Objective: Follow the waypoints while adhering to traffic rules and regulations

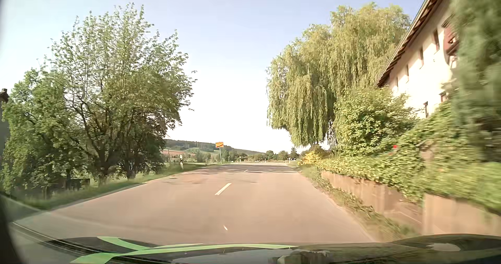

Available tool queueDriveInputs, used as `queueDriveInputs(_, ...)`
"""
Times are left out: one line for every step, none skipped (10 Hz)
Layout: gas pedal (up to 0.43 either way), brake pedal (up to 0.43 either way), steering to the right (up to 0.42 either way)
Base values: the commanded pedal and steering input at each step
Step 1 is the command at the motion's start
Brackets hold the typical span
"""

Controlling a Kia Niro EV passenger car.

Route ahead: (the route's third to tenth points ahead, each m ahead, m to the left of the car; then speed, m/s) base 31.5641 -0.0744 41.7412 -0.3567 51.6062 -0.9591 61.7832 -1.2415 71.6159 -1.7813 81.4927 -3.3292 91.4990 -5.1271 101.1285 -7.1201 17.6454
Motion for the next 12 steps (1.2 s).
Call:
queueDriveInputs(0.15,0.0,0.0)
queueDriveInputs(0.15,0.0,0.005)
queueDriveInputs(0.157,0.0,0.004)
queueDriveInputs(0.157,0.0,0.004)
queueDriveInputs(0.157,0.0,0.004)
queueDriveInputs(0.15,0.0,0.004)
queueDriveInputs(0.118,0.0,0.004)
queueDriveInputs(0.098,0.0,0.004)
queueDriveInputs(0.098,0.0,0.004)
queueDriveInputs(0.098,0.0,0.004)
queueDriveInputs(0.098,0.0,0.004)
queueDriveInputs(0.098,0.0,0.004)
